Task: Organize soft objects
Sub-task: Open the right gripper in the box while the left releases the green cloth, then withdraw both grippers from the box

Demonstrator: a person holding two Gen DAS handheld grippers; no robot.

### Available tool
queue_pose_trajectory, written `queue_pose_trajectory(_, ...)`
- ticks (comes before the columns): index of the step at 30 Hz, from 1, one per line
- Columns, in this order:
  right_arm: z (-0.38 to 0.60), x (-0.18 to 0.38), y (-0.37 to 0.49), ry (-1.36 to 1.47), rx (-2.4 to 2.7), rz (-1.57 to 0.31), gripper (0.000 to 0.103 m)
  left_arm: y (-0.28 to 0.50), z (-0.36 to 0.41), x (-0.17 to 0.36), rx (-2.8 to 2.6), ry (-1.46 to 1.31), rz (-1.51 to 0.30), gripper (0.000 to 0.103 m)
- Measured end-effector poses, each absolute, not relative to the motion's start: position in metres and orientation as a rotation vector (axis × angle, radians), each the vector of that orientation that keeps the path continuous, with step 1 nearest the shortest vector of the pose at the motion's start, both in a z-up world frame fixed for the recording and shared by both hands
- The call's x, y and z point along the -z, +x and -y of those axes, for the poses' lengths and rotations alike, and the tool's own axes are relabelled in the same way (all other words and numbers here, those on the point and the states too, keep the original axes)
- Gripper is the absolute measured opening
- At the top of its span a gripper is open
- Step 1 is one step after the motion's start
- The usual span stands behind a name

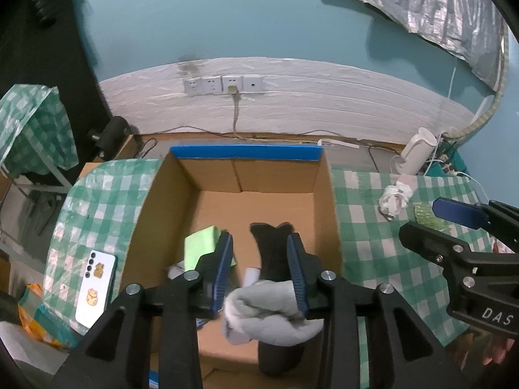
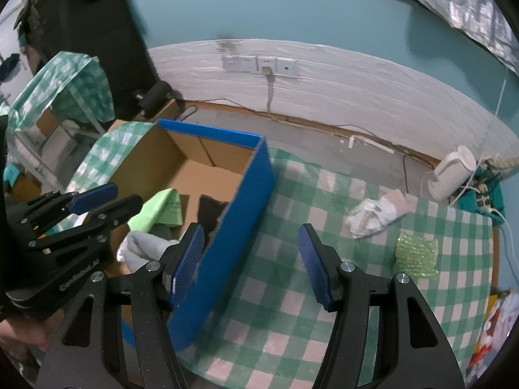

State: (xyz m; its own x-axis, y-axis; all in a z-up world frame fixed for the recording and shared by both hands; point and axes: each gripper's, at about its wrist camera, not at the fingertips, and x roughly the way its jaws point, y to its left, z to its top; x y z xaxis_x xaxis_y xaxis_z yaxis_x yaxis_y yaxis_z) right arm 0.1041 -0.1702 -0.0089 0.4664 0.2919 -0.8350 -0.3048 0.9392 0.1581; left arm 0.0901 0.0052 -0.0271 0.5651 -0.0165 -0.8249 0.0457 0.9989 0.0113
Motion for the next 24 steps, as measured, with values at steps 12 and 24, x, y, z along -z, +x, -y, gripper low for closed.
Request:
queue_pose_trajectory(12, 0.226, 0.017, 0.099, 0.033, -0.266, -1.047, 0.06, 0.095, 0.045, 0.024, 0.113, 0.084, -0.959, 0.054)
queue_pose_trajectory(24, 0.281, 0.031, 0.089, 0.044, -0.166, -1.079, 0.06, 0.098, 0.082, 0.031, 0.162, 0.122, -0.967, 0.061)
